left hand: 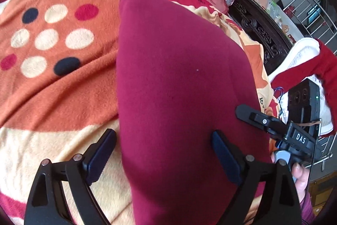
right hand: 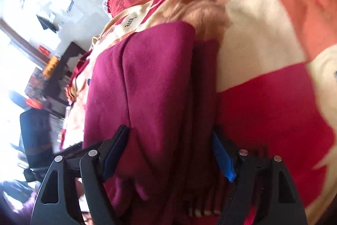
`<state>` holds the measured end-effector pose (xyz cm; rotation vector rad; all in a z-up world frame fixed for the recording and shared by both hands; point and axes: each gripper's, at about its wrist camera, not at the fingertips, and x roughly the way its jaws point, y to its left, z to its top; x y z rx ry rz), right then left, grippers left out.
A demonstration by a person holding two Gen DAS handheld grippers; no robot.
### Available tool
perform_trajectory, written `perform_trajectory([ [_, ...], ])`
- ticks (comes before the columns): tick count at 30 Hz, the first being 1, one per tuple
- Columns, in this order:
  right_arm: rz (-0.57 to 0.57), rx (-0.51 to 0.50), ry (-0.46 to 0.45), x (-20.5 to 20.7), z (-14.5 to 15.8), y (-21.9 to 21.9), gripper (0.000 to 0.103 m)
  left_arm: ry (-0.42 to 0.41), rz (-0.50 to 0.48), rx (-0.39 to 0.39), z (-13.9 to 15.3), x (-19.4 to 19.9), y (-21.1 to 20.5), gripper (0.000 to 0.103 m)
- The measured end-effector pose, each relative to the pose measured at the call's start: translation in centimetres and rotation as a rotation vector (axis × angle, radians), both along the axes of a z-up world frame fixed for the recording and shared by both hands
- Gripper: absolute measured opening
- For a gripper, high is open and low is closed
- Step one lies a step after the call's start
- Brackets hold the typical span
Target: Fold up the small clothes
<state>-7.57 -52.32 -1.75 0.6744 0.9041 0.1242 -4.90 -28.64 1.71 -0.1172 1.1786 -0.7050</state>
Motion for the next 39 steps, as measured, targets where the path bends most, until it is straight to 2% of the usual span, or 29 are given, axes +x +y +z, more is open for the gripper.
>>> perform_trajectory([
  [2, -0.019, 0.028, -0.002, 0.2, -0.3, 0.1, 0.059, -0.009, 0.004, 0.003, 0.0, 0.1, -0.3, 0.096],
  [4, -0.03, 0.022, -0.003, 0.3, -0.1, 0.4, 0.056, -0.022, 0.001, 0.005, 0.2, -0.1, -0.5, 0.093],
  [5, -0.028, 0.019, -0.007, 0.3, 0.0, 0.6, 0.046, -0.028, -0.005, 0.004, 0.3, -0.3, -0.7, 0.086],
  [7, -0.025, -0.011, -0.014, 0.2, 0.5, 1.2, 0.037, -0.046, -0.01, 0.023, 0.7, -0.5, -1.0, 0.081],
  [9, -0.02, -0.052, -0.027, 0.0, 1.5, 1.9, 0.026, -0.069, -0.013, 0.037, 1.3, -1.0, -1.0, 0.07],
  [12, -0.016, -0.072, -0.043, -0.5, 3.0, 2.7, 0.022, -0.094, -0.026, 0.038, 2.8, -1.8, -0.6, 0.055],
  [14, -0.007, -0.072, -0.053, -0.9, 4.0, 3.2, 0.021, -0.117, -0.03, 0.048, 4.3, -2.8, 0.1, 0.055],
  [16, 0.013, -0.056, -0.063, -1.4, 5.1, 4.0, 0.021, -0.143, -0.027, 0.059, 5.5, -3.6, 1.2, 0.054],
  [19, 0.049, -0.047, -0.065, -2.1, 6.4, 6.1, 0.021, -0.139, -0.021, 0.079, 7.1, -4.8, 3.8, 0.054],
  [23, 0.117, -0.017, -0.071, -3.2, 6.9, 10.1, 0.021, -0.143, 0.023, 0.12, 8.0, -6.7, 8.4, 0.055],
  [26, 0.172, -0.005, -0.056, -3.0, 5.8, 13.3, 0.022, -0.12, 0.069, 0.151, 6.8, -7.6, 11.1, 0.056],
  [28, 0.206, -0.022, -0.004, -2.6, 4.3, 14.9, 0.029, -0.083, 0.085, 0.195, 4.7, -7.7, 12.0, 0.059],
  [30, 0.245, -0.096, 0.082, -2.2, 2.6, 16.0, 0.033, -0.039, 0.102, 0.218, 3.0, -7.7, 12.6, 0.073],
  [32, 0.243, -0.134, 0.088, -3.0, 2.7, 15.9, 0.034, -0.081, 0.123, 0.192, 3.4, -8.3, 13.2, 0.078],
  [34, 0.232, -0.172, 0.063, -4.0, 4.4, 15.4, 0.034, -0.145, 0.132, 0.212, 4.3, -8.6, 13.4, 0.082],
  [37, 0.209, -0.286, -0.019, -4.9, 8.1, 15.7, 0.034, -0.228, 0.159, 0.225, 5.5, -8.8, 13.7, 0.087],
  [39, 0.268, -0.311, -0.071, -4.6, 9.7, 17.1, 0.028, -0.235, 0.165, 0.237, 5.6, -8.6, 13.6, 0.087],
])
